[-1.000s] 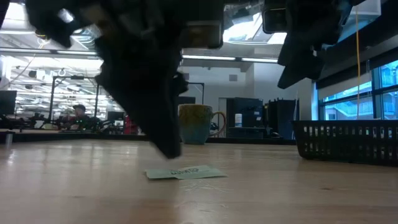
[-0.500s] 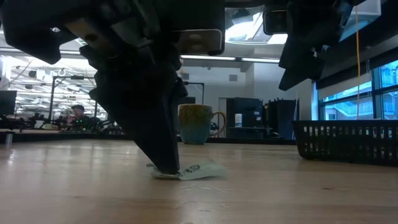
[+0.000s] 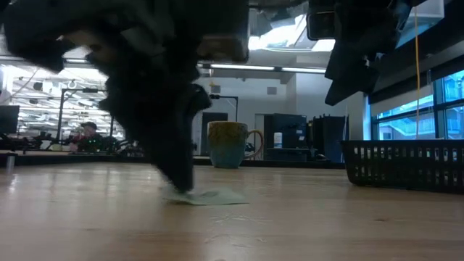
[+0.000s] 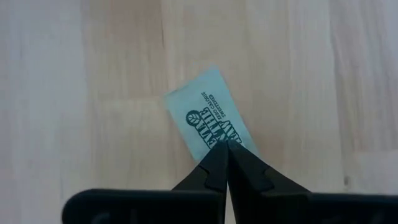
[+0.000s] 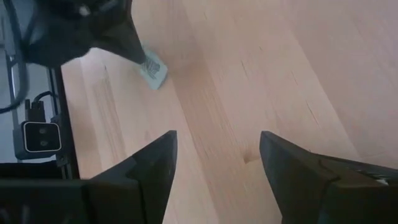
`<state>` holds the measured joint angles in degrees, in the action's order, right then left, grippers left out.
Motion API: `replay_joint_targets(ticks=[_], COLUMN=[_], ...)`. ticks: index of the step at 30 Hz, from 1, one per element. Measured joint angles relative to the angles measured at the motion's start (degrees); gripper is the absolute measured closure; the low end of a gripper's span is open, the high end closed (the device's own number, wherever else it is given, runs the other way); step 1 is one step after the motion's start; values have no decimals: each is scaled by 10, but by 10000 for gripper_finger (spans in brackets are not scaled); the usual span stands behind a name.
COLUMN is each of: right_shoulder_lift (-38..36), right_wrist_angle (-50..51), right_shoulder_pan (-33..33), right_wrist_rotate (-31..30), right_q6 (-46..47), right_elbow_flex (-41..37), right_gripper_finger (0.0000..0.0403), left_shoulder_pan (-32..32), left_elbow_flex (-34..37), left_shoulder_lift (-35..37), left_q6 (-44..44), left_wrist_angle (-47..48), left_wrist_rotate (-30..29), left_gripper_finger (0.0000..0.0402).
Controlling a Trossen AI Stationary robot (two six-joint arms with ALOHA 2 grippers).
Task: Pick and place Stevia / Truvia into bins
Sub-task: Put the stevia packet into the black bin
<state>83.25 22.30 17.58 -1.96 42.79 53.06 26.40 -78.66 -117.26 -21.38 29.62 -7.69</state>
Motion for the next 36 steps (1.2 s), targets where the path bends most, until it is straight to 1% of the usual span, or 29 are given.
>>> replay_joint_targets(ticks=[5,10,12,15,20,23,26,34,36], right_shoulder_lift=[0,0,0,0,0,0,0,0,0], right_wrist_angle=[-3,-3,-2,-2,-2,-2,-2,-2,-2], right_shoulder_pan=[0,0,0,0,0,0,0,0,0], right_wrist_rotate=[0,0,0,0,0,0,0,0,0], right_q6=[5,35,34,34,34,33,33,32,32], right_elbow_flex=[0,0,0,0,0,0,0,0,0], right_gripper_finger=[171,171,171,171,171,171,171,171,171], left_shoulder_pan=[-2,-3,-3,-2,10,10,10,10,10], left_elbow_flex=[-2,-2,-3,-3,-3,-3,-4,-6,-6], left_shoulder_lift=[33,55,56,46,15,-2,-9,-15,-14], left_q6=[-3,-3,1,29,26,3,-18,-21,-20], left_wrist_angle=[-8,-10,-14,-21,-12,-2,5,20,20], left_wrist_rotate=[-31,-67,-56,-2,-16,-21,-32,-36,-44], left_gripper_finger=[400,399,398,383,340,327,336,391,396])
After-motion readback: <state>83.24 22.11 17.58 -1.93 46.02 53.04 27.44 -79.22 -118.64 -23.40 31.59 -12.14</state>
